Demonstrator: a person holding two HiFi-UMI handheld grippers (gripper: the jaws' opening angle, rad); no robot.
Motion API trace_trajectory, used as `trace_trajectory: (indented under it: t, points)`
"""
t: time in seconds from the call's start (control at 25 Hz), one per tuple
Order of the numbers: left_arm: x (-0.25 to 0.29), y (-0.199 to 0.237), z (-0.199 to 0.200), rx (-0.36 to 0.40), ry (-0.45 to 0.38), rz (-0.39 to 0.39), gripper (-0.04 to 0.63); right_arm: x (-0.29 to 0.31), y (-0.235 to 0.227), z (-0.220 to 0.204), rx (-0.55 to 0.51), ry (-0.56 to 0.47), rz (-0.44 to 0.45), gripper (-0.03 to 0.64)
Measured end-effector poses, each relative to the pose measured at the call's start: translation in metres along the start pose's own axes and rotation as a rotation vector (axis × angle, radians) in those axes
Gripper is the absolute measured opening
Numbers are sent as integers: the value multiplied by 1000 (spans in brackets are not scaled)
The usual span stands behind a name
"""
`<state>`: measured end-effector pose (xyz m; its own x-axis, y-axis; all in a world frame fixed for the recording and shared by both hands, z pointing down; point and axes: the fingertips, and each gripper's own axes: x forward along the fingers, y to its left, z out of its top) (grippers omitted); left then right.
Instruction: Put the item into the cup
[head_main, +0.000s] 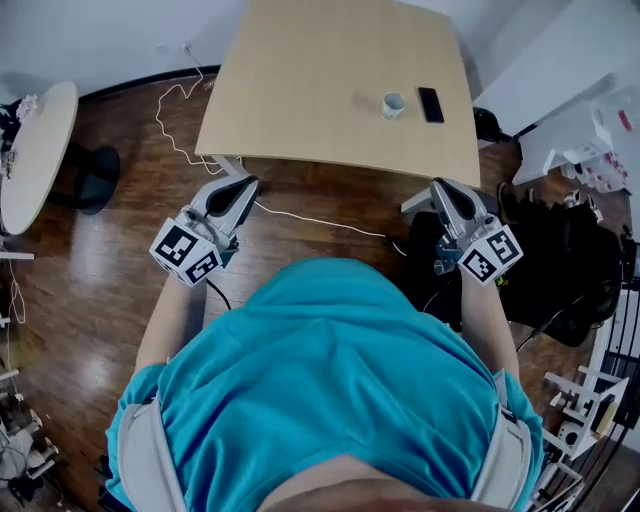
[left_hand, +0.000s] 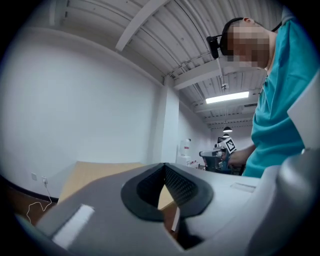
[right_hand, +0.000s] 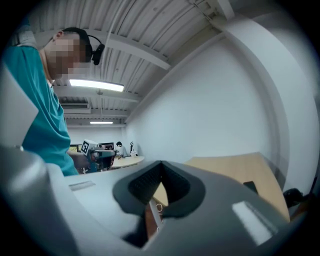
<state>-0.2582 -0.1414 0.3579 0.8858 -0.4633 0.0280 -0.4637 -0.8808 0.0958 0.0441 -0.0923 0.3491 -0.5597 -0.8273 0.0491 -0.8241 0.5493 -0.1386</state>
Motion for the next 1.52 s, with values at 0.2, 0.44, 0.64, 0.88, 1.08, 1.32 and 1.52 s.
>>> trace_trajectory:
  t: [0.2,0.44,0.64,0.88,1.08,1.32,1.52]
  points:
    - [12,-61,16,33,-35,2,5,-57,12,4,-1,-25,30,0]
    - [12,-160,-5,1,-37,48,5,-135,44,-14,-23,-19,92,0]
    - [13,-234,-16,-9,-28,57,5,-199,63,-30,5,-4,123,0]
    - [-15,-249,-19,49,-3,72,5,-215,92,-29,29,-47,135,0]
    - [-38,-236,-28,29,4,59,5,-203,110,-33,-4,-49,95,0]
    - [-54,-209,-27,-18,-22,76,5,-180,114,-34,-5,-20,78,0]
    - [-48,-206,-29,-15,-14,45,5,-172,115,-35,-7,-9,72,0]
